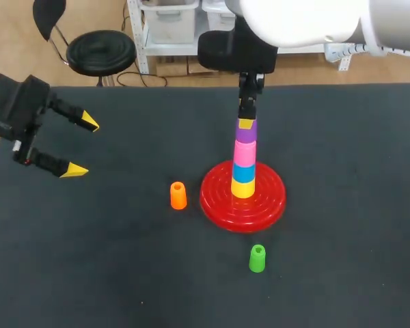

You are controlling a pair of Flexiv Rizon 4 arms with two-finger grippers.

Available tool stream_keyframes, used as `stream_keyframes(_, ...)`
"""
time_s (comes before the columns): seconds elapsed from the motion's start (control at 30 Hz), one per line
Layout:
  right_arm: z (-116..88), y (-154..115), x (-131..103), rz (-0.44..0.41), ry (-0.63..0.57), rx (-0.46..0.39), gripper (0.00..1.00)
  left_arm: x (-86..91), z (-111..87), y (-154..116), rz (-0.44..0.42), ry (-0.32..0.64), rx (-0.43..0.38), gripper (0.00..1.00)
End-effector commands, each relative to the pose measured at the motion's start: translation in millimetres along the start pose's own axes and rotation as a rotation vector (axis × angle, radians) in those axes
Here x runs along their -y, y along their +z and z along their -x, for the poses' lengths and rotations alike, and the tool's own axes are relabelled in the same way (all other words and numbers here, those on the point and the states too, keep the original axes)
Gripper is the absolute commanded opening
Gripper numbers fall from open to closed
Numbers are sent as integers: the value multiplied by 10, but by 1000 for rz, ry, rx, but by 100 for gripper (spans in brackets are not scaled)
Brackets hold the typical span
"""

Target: Pick up and stack the cylinders on the red base in this order: pink,purple,orange,green

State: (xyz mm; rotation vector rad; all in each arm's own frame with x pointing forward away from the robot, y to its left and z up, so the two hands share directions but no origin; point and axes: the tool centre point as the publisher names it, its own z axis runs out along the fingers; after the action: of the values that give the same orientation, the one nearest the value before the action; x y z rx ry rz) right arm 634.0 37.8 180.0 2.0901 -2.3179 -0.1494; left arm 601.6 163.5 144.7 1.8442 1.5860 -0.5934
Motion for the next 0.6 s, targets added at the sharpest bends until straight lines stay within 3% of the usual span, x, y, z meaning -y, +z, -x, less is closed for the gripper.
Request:
stream_keyframes(0.03,-18,29,-33,-13,1,5,0,10,-14,-3,3,4,4,100)
stream_keyframes(0.6,-42,60,-99,-14,-1,-7,0,10,-14,-3,3,4,4,100)
